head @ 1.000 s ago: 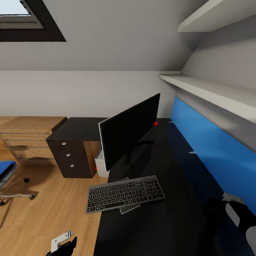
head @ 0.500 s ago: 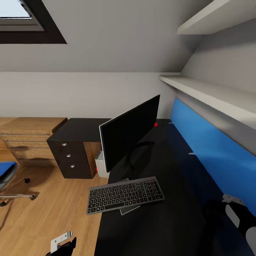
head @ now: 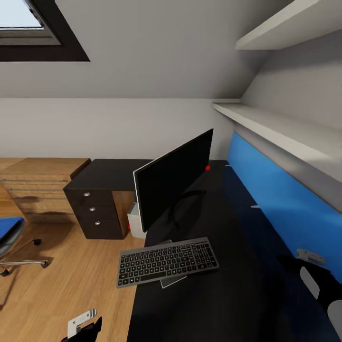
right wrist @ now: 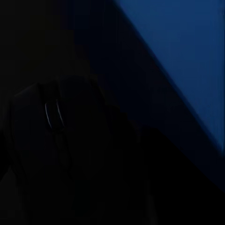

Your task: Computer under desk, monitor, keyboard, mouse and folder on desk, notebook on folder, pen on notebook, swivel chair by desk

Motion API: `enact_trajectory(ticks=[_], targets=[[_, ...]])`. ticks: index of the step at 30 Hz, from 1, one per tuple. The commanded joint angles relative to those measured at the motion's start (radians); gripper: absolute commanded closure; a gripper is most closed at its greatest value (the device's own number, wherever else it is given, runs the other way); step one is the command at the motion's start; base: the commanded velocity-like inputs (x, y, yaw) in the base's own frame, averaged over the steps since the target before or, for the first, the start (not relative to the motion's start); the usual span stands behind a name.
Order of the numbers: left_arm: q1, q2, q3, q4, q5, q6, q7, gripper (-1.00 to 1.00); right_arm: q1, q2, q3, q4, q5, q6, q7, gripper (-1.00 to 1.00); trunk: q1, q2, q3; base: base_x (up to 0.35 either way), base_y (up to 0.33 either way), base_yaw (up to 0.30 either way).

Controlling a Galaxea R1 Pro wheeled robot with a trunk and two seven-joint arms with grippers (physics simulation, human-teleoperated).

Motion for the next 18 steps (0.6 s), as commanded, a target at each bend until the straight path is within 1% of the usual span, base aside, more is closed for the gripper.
enact_trajectory(ticks=[1, 2, 4, 5, 6, 7, 12, 14, 16, 17, 18], targets=[[-0.001, 0.002, -0.008, -0.001, 0.01, -0.004, 0.009, -1.0, 0.001, 0.004, -0.002, -0.027, -0.012, 0.007, -0.002, 1.0, -0.004, 0.006, 0.002, 0.0, 0.0, 0.0], [-0.001, 0.002, -0.008, -0.001, 0.01, -0.004, 0.01, -1.0, 0.005, 0.015, -0.003, -0.077, -0.011, 0.009, -0.002, 1.0, -0.008, 0.013, 0.005, 0.0, 0.0, 0.0], [-0.001, 0.002, -0.008, -0.001, 0.01, -0.004, 0.022, -1.0, 0.014, 0.035, -0.003, -0.129, -0.008, 0.012, -0.003, 1.0, -0.015, 0.027, 0.011, 0.0, 0.0, 0.0], [-0.001, 0.002, -0.008, -0.001, 0.009, -0.004, 0.027, -1.0, 0.017, 0.04, -0.003, -0.14, -0.008, 0.012, -0.004, 1.0, -0.019, 0.034, 0.015, 0.0, 0.0, 0.0], [-0.001, 0.002, -0.008, -0.001, 0.009, -0.004, 0.045, -1.0, 0.033, 0.054, -0.003, -0.17, -0.006, 0.012, -0.006, 1.0, -0.023, 0.041, 0.018, 0.0, 0.0, 0.0], [-0.001, 0.001, -0.008, -0.001, 0.008, -0.004, 0.056, -1.0, 0.043, 0.06, -0.003, -0.188, -0.005, 0.012, -0.007, 1.0, -0.027, 0.048, 0.021, 0.0, 0.0, 0.0], [-0.001, -0.001, -0.008, -0.001, 0.007, -0.004, 0.072, -1.0, 0.07, 0.071, -0.002, -0.239, -0.004, 0.022, -0.008, 1.0, -0.046, 0.083, 0.036, 0.0, 0.0, 0.0], [-0.001, -0.001, -0.008, -0.001, 0.007, -0.004, 0.075, -1.0, 0.086, 0.082, -0.002, -0.268, -0.003, 0.029, -0.009, 1.0, -0.054, 0.097, 0.043, 0.0, 0.0, 0.0], [-0.001, -0.001, -0.008, -0.001, 0.007, -0.004, 0.076, -1.0, 0.107, 0.095, -0.002, -0.316, -0.002, 0.034, -0.01, 1.0, -0.061, 0.111, 0.049, 0.0, 0.0, 0.0], [-0.001, -0.001, -0.008, -0.001, 0.007, -0.004, 0.076, -1.0, 0.116, 0.098, -0.002, -0.331, -0.001, 0.035, -0.01, 1.0, -0.065, 0.118, 0.052, 0.0, 0.0, 0.0], [-0.001, -0.001, -0.008, -0.001, 0.007, -0.004, 0.077, -1.0, 0.136, 0.103, -0.002, -0.365, -0.001, 0.037, -0.015, 1.0, -0.069, 0.125, 0.055, 0.0, 0.0, 0.0]])
